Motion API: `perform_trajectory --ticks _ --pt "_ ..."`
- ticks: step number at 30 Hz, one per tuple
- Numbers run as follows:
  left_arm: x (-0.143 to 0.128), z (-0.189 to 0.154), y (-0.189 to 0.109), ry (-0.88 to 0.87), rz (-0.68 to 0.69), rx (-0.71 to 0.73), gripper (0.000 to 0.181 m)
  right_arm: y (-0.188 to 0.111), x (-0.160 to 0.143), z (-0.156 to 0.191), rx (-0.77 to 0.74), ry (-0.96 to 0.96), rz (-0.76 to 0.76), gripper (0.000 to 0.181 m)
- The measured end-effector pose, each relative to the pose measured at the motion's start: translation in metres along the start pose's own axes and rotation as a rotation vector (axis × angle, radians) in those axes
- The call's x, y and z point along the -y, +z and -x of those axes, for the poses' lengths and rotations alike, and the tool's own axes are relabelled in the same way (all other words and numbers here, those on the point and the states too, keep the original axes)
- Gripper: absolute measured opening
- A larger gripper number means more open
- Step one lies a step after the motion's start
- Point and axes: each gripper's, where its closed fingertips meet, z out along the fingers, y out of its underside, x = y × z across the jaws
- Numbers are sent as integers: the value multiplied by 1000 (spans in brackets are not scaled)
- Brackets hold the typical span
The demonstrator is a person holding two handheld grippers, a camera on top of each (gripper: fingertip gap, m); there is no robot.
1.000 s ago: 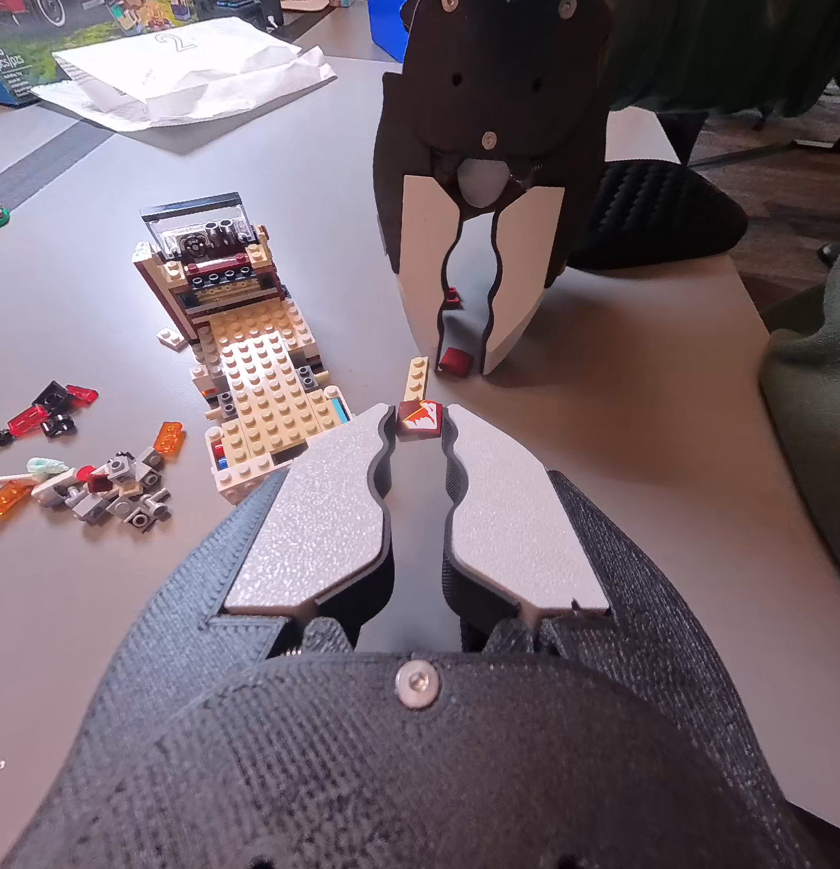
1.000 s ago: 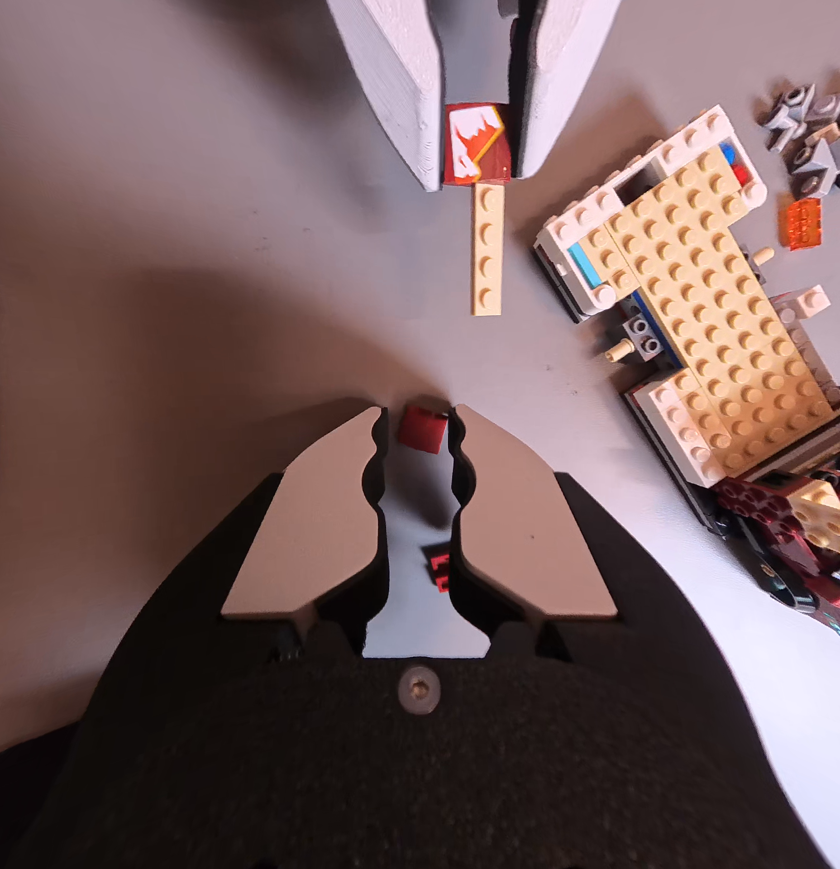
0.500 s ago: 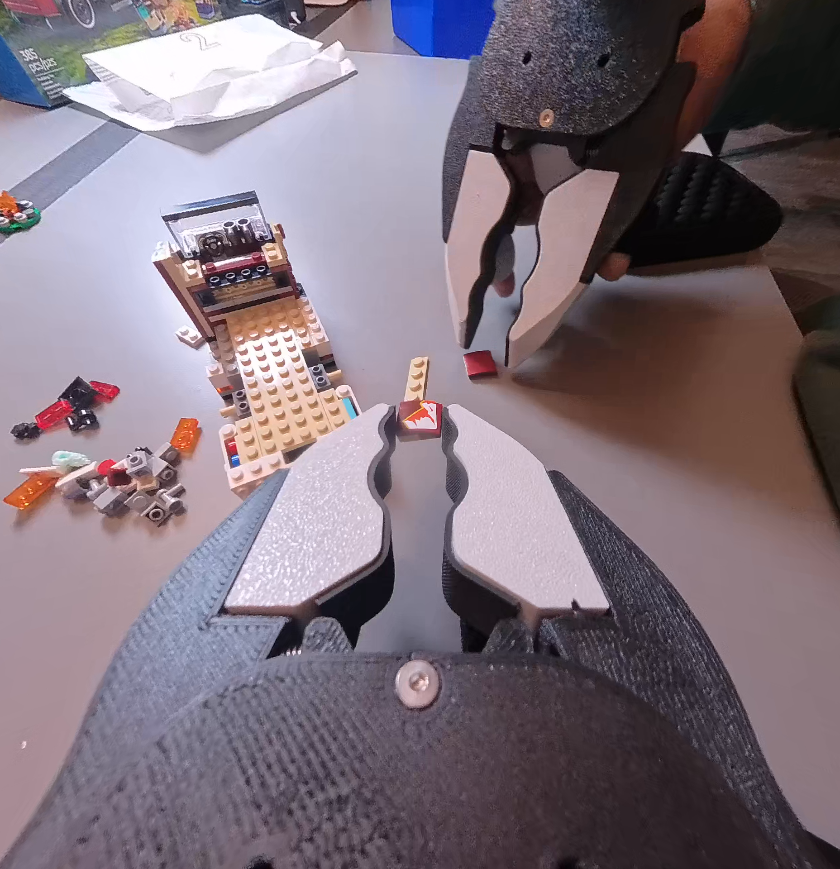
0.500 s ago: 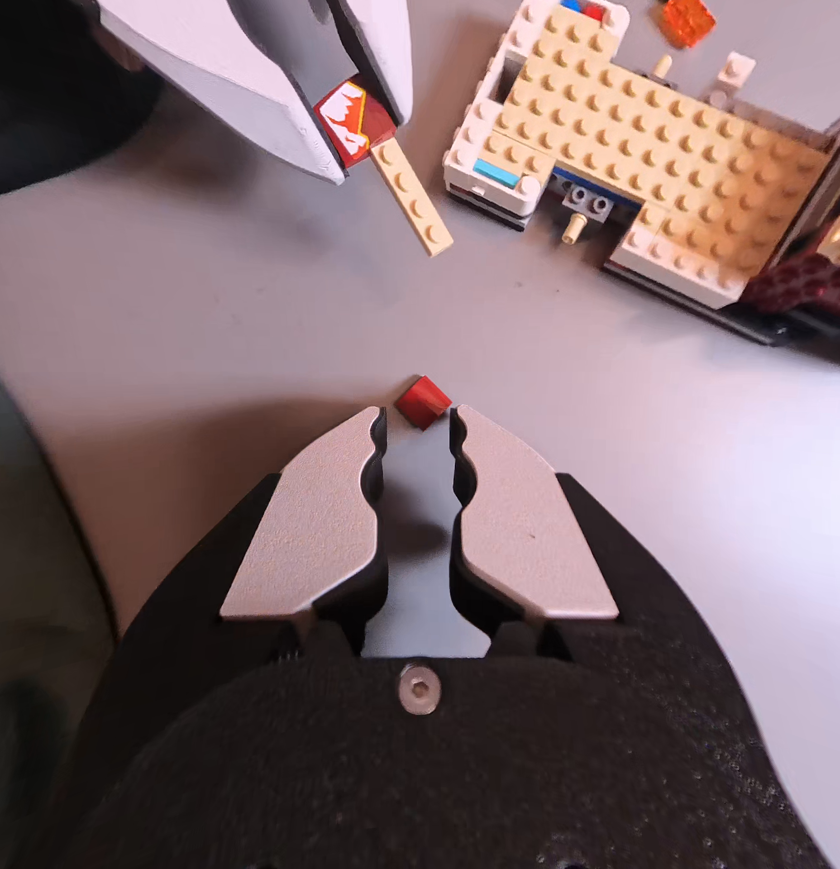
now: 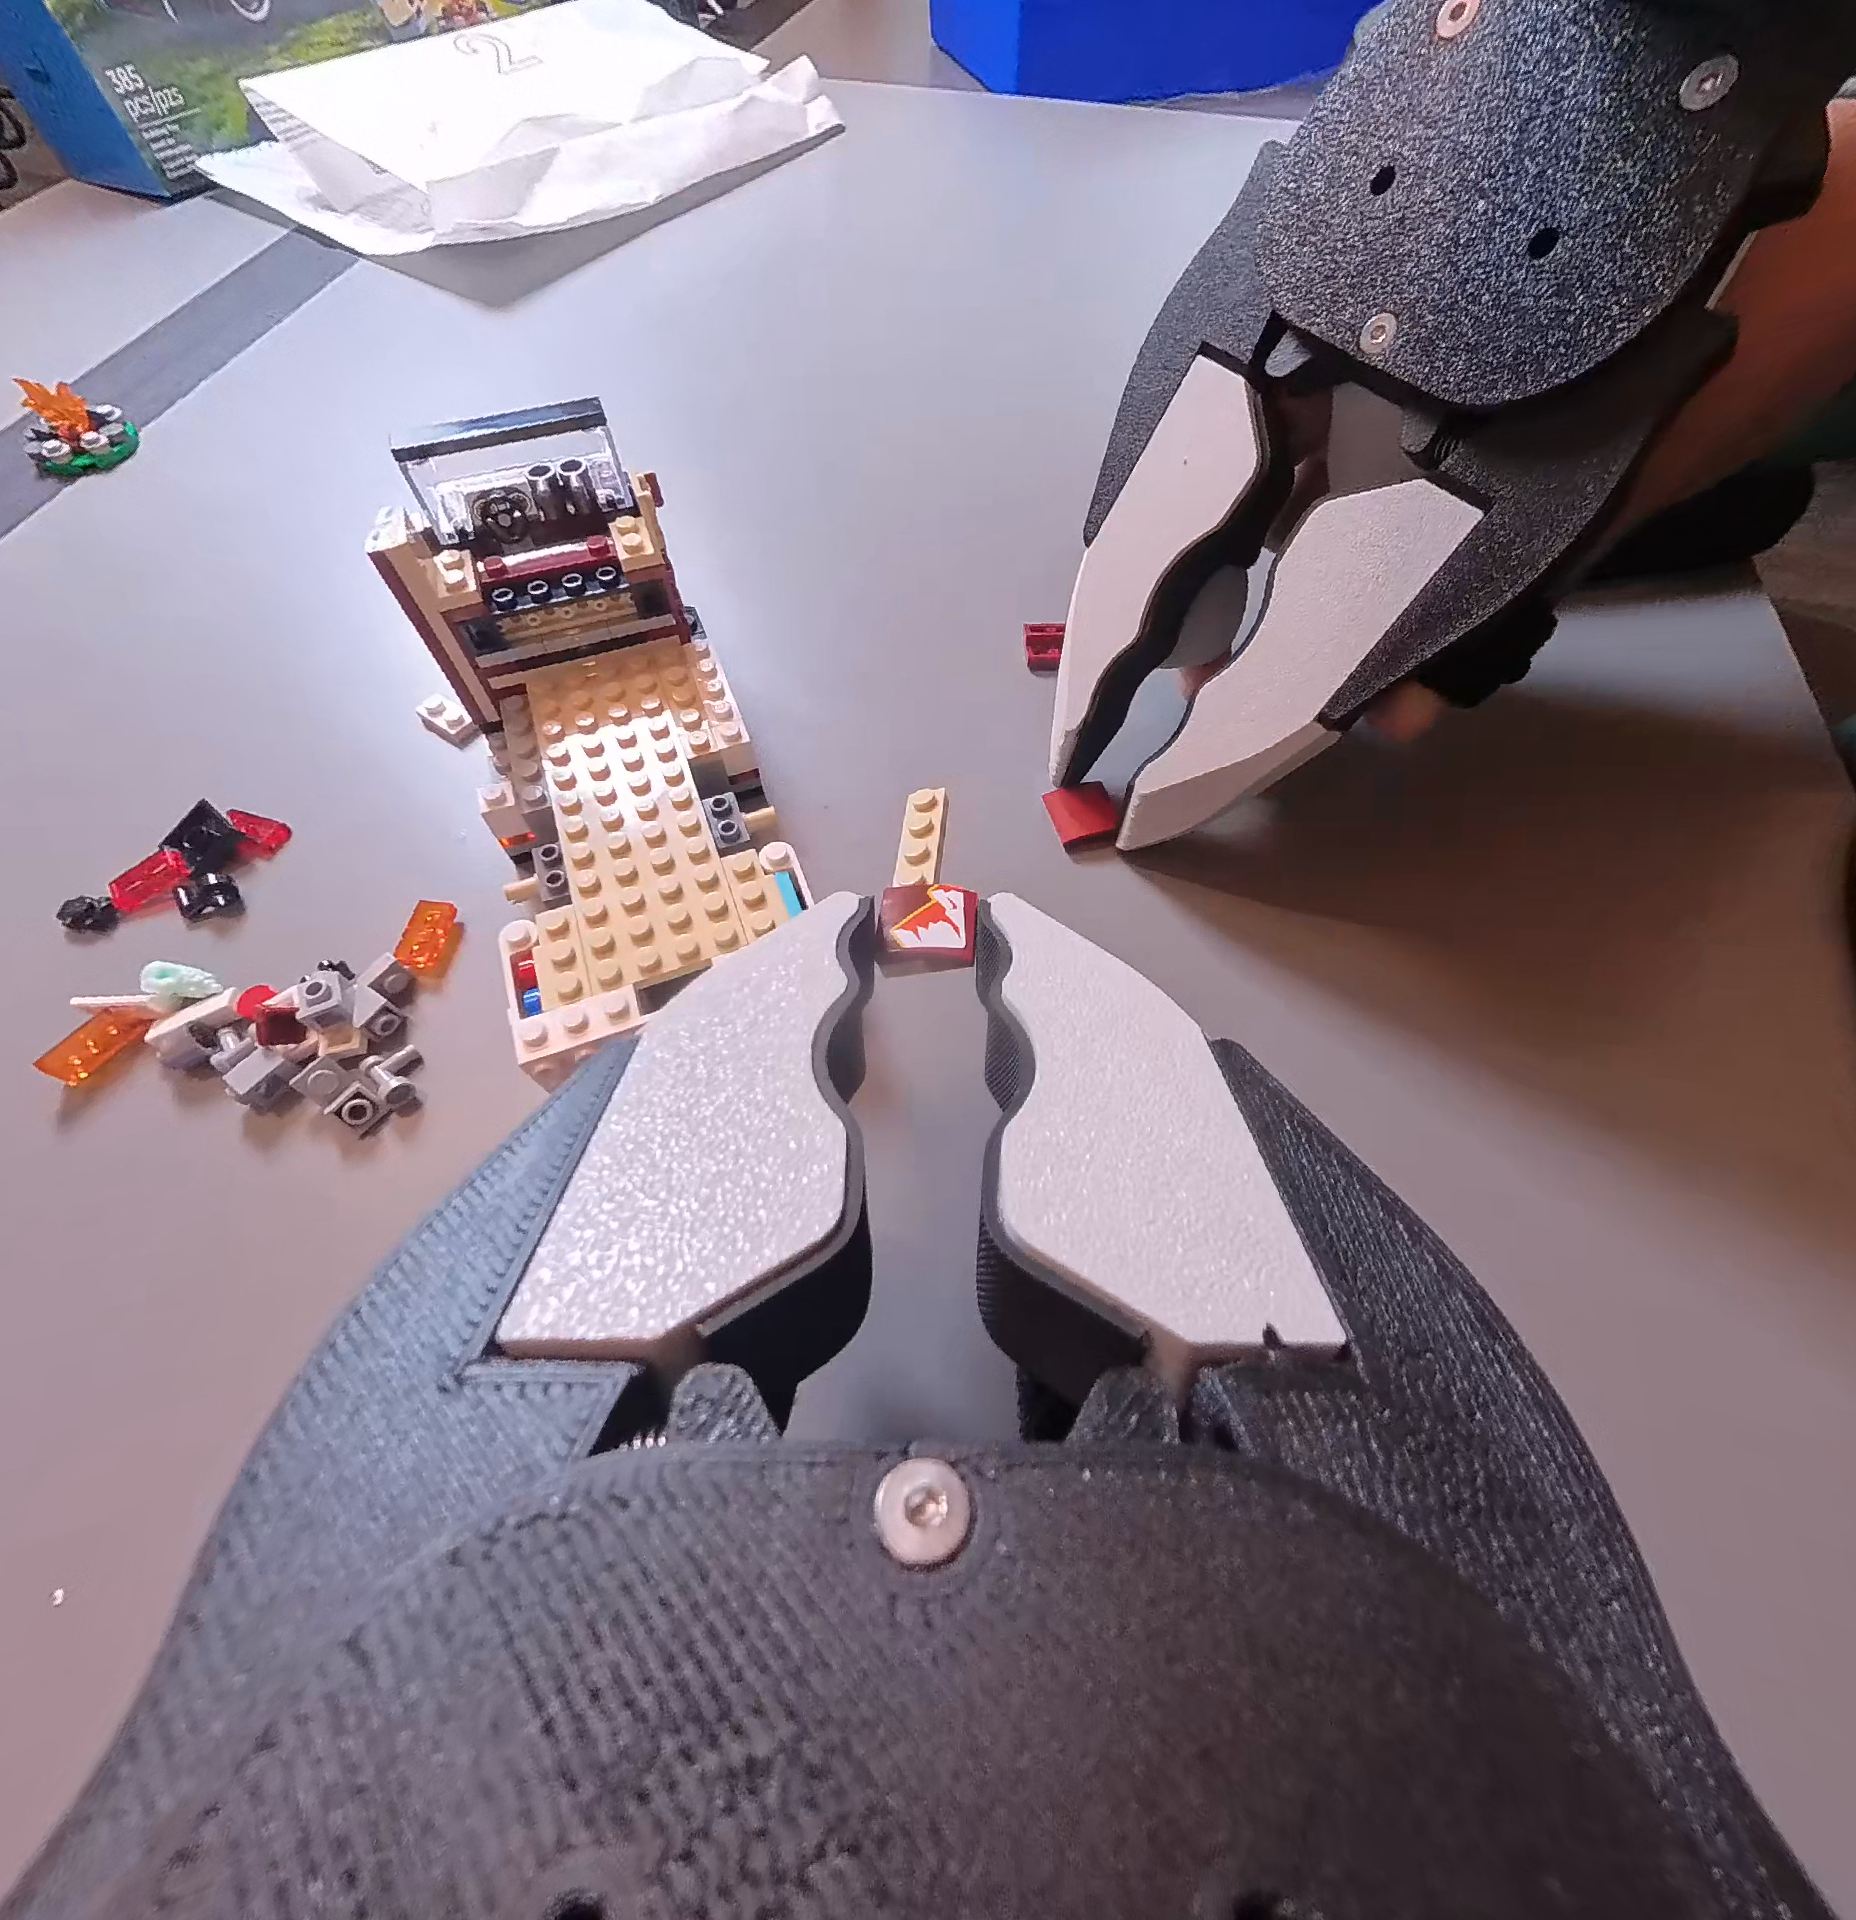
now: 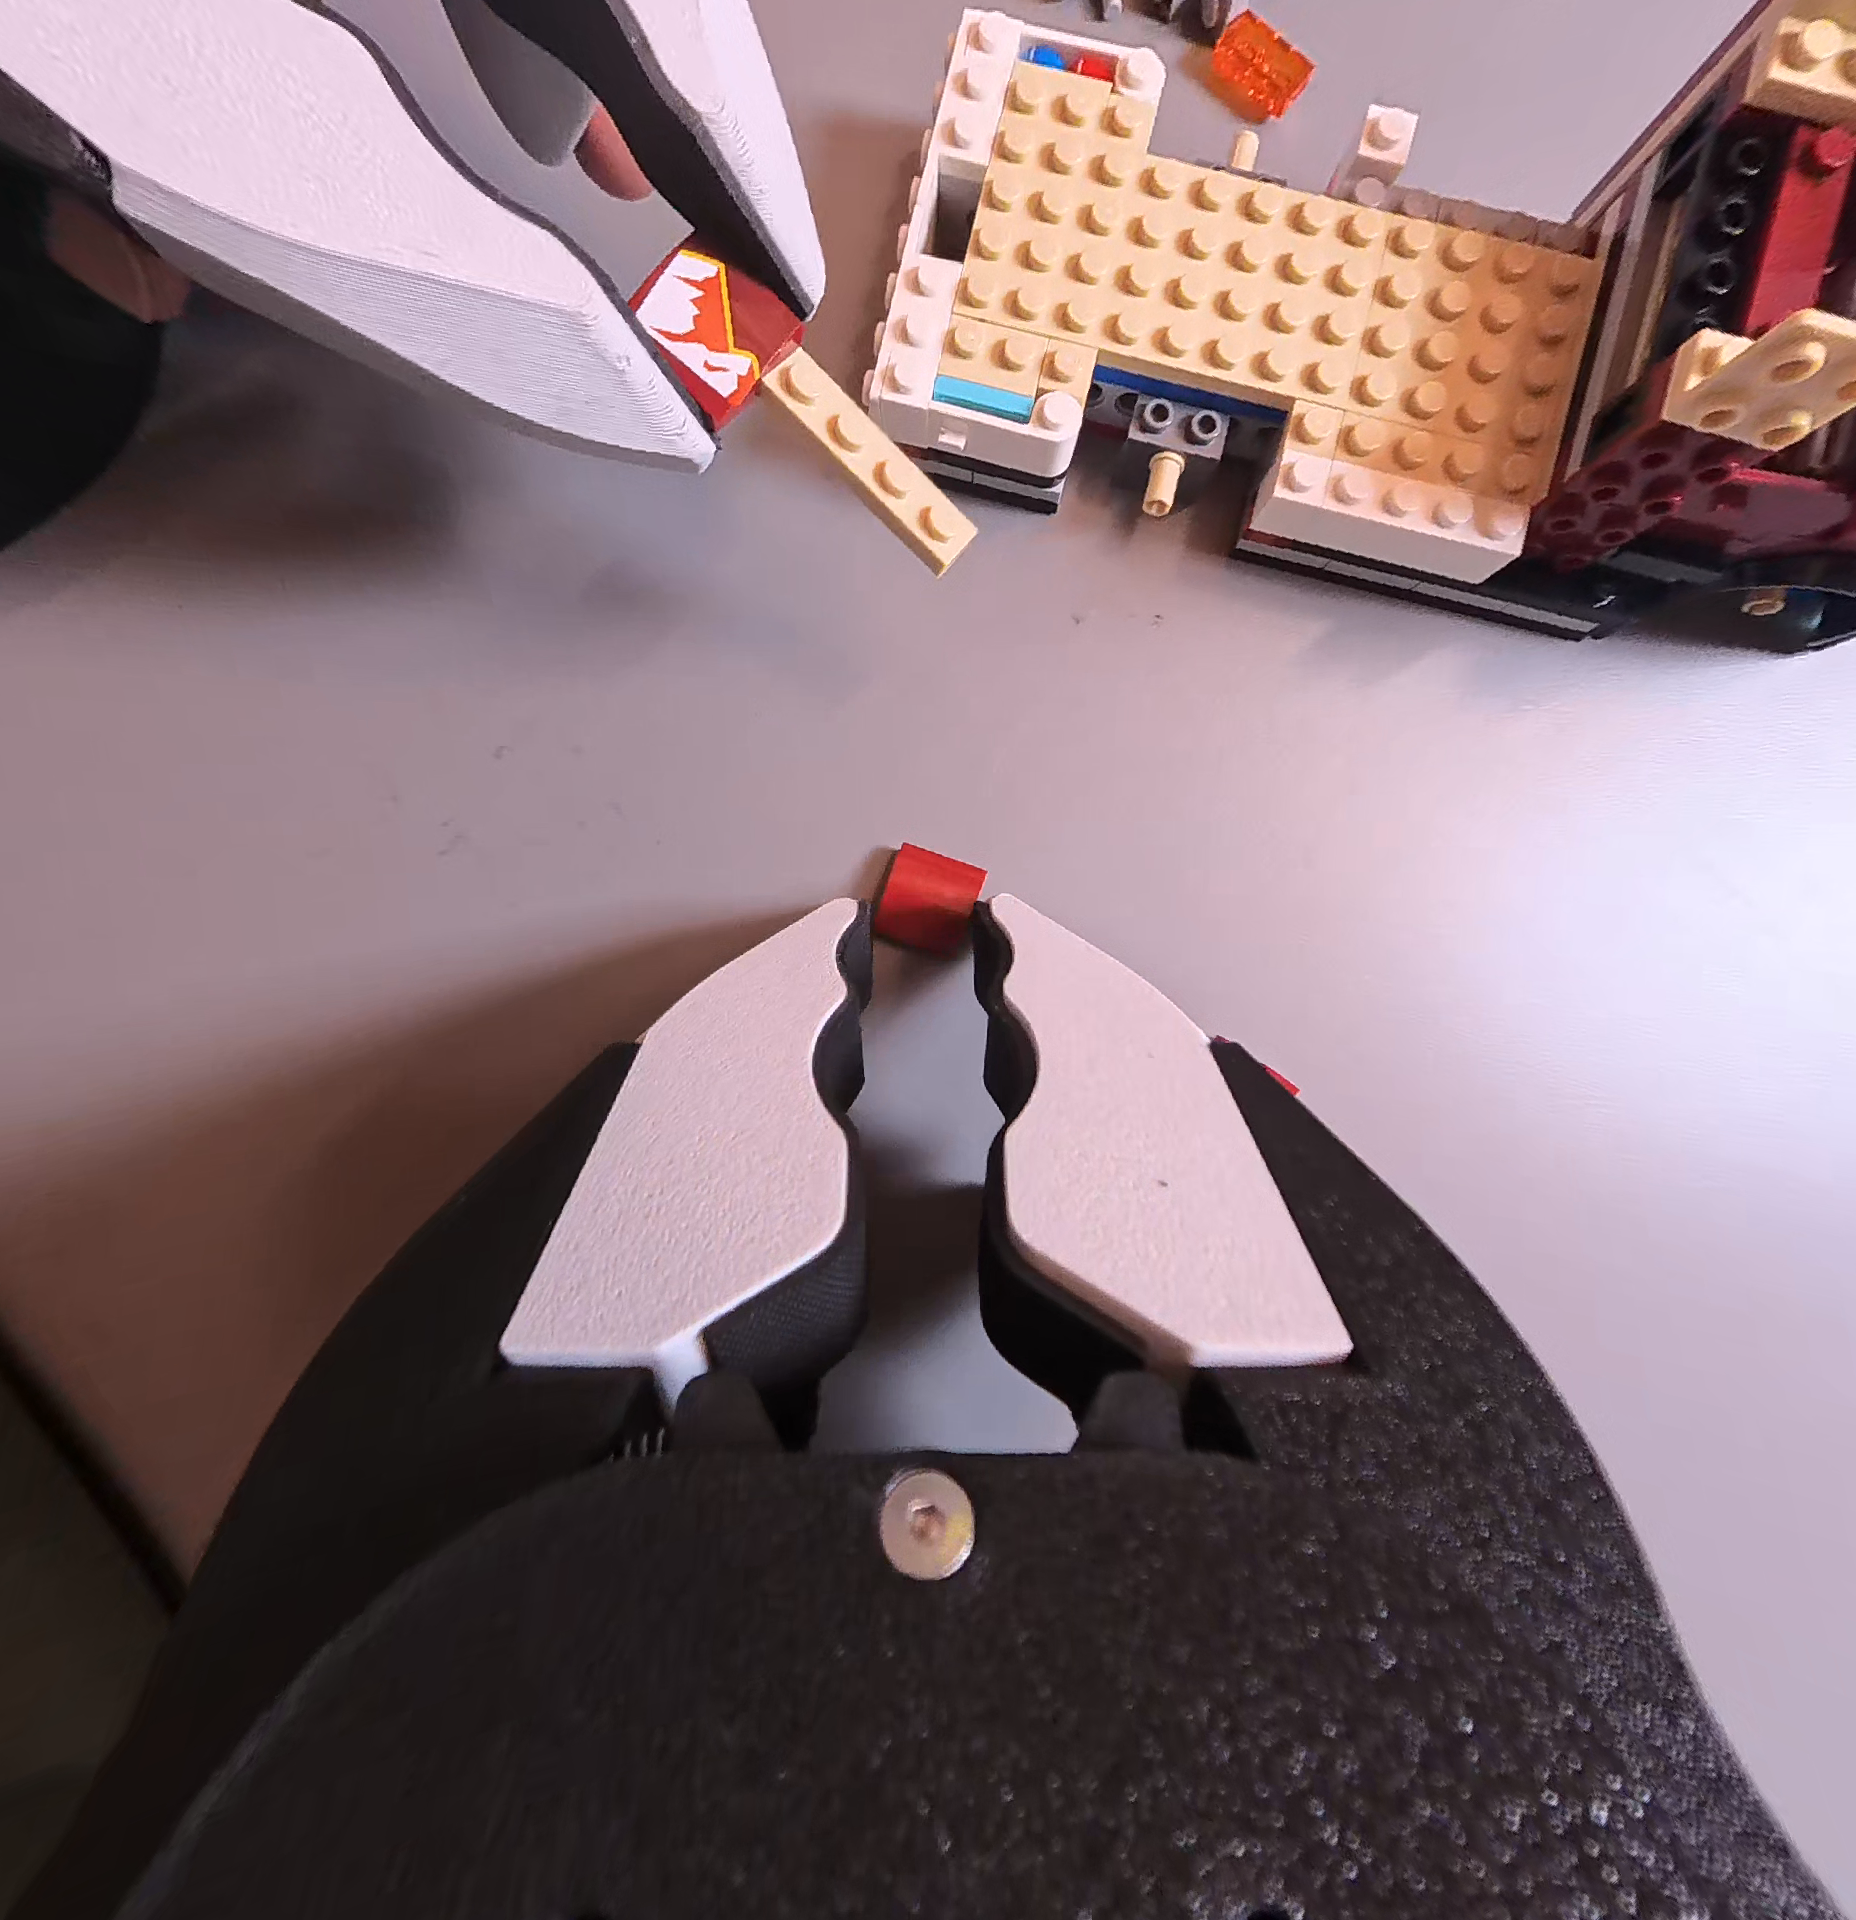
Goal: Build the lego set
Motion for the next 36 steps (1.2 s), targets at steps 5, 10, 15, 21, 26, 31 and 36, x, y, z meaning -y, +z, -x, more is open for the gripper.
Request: perform_trajectory --ticks 5,10,15,21,26,31,36 --pt "5 3 -1 -6 -22 28 18 -10 6 -7 31 14 -54 18" --pt "19 10 -5 -7 -88 113 18 -45 55 -16 41 57 -227 18" --pt "36 12 -7 -54 -165 192 18 -55 90 -12 44 32 -263 18" --pt "49 16 -9 -98 -235 280 18 -48 100 -6 88 -5 -179 18" --pt "56 20 -12 -111 -281 320 18 -49 105 -9 128 -26 -102 18" --pt "56 25 -14 -153 -296 334 18 -55 118 -12 97 -105 -41 18" --pt "60 27 -20 -173 -329 336 18 -48 125 -10 97 -149 37 18"
